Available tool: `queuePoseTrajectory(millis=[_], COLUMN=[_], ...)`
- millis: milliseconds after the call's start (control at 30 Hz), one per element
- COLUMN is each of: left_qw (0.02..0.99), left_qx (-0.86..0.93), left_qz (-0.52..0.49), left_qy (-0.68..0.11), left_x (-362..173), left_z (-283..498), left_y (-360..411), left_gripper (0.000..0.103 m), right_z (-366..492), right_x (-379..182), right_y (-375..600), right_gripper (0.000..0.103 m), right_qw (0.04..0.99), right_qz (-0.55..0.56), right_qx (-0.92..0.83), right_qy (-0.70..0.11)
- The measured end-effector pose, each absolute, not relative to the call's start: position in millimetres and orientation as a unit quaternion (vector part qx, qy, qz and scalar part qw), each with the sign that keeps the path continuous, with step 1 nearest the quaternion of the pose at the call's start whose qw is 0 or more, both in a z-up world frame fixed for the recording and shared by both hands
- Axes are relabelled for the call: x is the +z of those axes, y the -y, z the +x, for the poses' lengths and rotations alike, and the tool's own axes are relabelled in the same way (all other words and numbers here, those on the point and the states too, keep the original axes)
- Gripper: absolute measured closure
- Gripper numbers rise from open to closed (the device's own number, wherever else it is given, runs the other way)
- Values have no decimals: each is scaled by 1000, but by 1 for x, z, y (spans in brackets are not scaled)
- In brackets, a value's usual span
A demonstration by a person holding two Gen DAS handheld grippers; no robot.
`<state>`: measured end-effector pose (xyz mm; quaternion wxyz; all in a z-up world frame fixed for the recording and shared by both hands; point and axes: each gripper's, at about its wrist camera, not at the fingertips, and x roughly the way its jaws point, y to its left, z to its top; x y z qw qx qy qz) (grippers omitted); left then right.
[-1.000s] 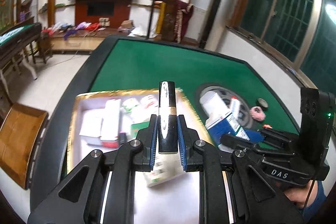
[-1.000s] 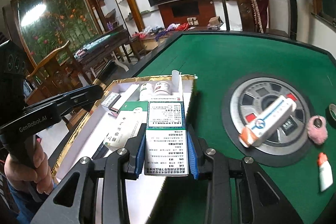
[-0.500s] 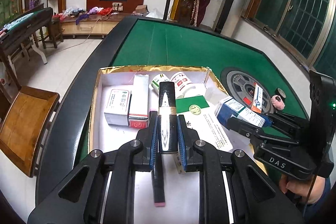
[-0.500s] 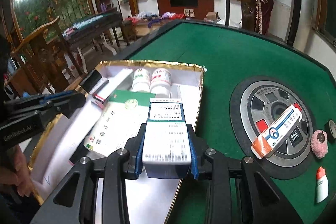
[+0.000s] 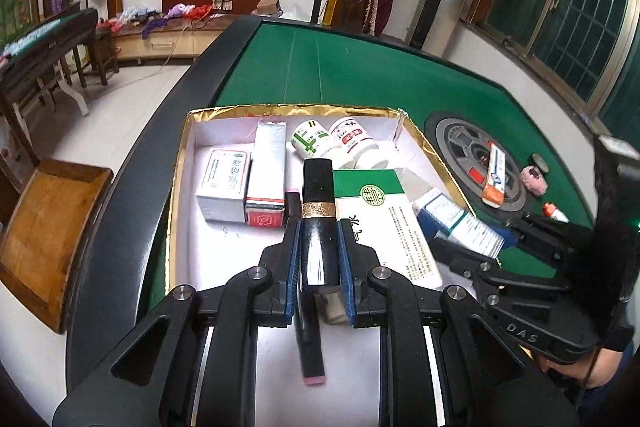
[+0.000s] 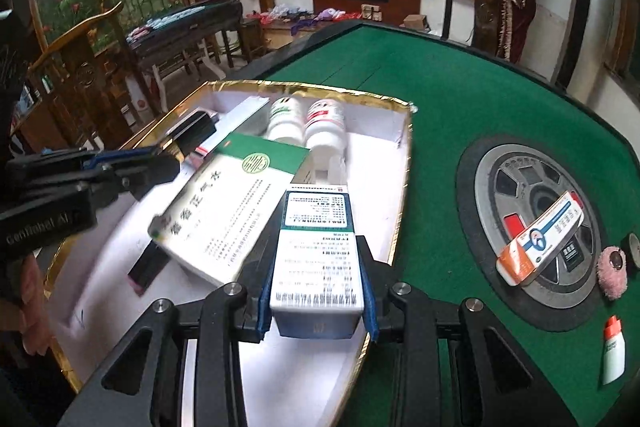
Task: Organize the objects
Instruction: 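Lower the black tube into the tray and open left gripper while right gripper holds the box above, then lower the white medicine box into the tray and open right gripper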
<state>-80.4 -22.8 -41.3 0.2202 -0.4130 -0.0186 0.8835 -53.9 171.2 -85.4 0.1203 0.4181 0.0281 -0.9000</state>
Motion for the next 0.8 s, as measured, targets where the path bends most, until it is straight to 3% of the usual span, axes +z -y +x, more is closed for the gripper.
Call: queuePoseTrajectory(millis=[367,800], left_qw=[200,187], left_qx=[865,863], left_qz=[-460,-469], left_qy=[18,10], left_x=[-61,-56], left_z=[-77,-72], left_y=[49,45], left_gripper=[86,86], right_z=[-51,-40], right_x=[-91,-73], right_y=[-161,-171], right_gripper=[69,68], right_qw=[129,147], right_qz=[424,411], right_qx=[-894,-899], right_qy=[-59,-31])
